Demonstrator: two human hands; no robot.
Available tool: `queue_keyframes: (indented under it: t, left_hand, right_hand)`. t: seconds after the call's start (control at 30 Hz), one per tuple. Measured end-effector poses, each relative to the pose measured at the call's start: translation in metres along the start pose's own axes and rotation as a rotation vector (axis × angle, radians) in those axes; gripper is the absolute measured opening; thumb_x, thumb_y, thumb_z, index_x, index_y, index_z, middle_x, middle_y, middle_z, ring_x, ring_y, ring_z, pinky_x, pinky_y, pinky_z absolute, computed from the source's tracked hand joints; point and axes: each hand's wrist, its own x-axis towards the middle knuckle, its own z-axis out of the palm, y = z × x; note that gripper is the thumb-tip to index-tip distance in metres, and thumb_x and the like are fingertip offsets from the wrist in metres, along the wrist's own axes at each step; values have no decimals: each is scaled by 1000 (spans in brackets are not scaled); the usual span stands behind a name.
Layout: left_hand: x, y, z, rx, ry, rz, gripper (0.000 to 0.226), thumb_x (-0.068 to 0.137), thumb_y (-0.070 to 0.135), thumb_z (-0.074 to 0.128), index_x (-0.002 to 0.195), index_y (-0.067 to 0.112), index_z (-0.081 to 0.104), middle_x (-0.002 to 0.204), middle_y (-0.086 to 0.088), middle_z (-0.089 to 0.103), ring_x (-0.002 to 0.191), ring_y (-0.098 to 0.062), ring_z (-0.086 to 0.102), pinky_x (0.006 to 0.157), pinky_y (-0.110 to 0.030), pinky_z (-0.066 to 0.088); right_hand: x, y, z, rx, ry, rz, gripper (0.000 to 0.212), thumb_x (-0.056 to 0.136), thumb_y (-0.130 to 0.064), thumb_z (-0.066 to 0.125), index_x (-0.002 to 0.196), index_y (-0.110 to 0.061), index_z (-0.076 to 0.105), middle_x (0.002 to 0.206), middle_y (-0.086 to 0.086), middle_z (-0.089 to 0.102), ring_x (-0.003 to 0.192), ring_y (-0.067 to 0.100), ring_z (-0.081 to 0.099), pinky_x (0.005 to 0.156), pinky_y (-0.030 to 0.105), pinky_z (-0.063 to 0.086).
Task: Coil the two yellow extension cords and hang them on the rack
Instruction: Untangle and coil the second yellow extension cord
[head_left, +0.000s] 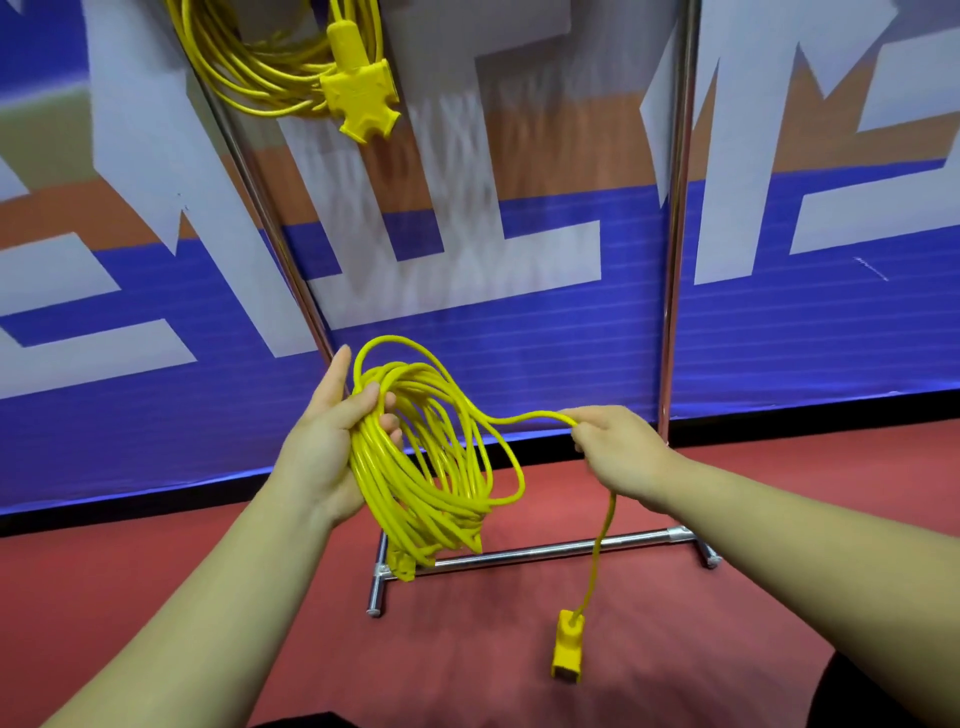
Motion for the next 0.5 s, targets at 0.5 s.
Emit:
queue_keyframes:
  t: [0.5]
  left_hand:
    - [1, 0, -4, 235, 14, 187, 21, 95, 1, 56, 97, 15, 72, 73, -10, 59, 50, -17, 52, 49, -28, 49]
  right_hand:
    - [-8, -3, 10, -258, -222, -99, 28, 99, -14, 46, 122, -22, 59, 80, -4, 68, 57, -3, 53, 55, 10, 39]
